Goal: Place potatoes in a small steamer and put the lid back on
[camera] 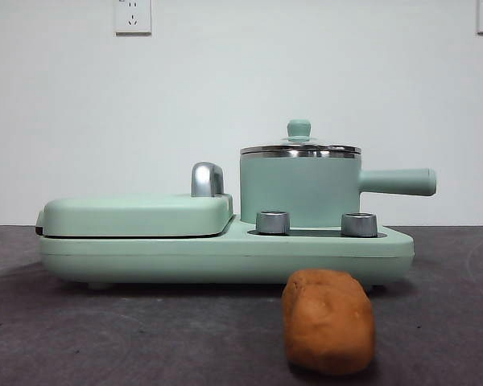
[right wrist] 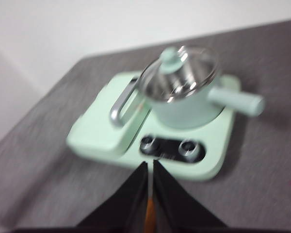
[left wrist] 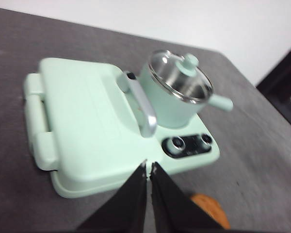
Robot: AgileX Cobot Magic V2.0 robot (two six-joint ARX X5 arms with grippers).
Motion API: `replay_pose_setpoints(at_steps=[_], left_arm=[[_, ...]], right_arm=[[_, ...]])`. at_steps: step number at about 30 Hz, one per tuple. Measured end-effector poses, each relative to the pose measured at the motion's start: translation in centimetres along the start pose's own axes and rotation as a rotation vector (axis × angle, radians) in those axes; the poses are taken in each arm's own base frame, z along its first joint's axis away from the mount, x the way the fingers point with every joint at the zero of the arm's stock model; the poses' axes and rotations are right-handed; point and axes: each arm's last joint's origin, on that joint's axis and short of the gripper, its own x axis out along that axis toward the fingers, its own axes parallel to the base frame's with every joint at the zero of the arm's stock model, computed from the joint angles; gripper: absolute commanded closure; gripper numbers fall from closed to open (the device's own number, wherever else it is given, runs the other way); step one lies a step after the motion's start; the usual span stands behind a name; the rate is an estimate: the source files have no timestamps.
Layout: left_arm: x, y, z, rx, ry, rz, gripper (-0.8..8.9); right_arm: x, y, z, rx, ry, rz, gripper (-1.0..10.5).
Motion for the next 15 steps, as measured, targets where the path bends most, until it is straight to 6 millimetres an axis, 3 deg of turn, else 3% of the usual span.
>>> replay_pose_setpoints(at_steps=[5,11,13,15], left_arm=[[0.8,-0.1,0.7,0.033,0.092,-0.084,7.98],[2.0,0.4,0.8,0.038,0.145,-0.116,7.55],[2.2,0.5,0.9,0.036,0.152,-0.115,6.40],[2.6,0.7,1.1,0.037,0.149,-0.116,4.92]], right_arm=[[0.5,-0.1,0.0,-0.032,0.109,0.045,9.3],[0.7,-0.2,0.1,-0.074,0.116,0.048,9.3],[0.7,-0.2,0.1,-0.081,0.114,0.048,8.9],[0.7,-0.2,0.1,-0.087,0.113,0.048,7.3]])
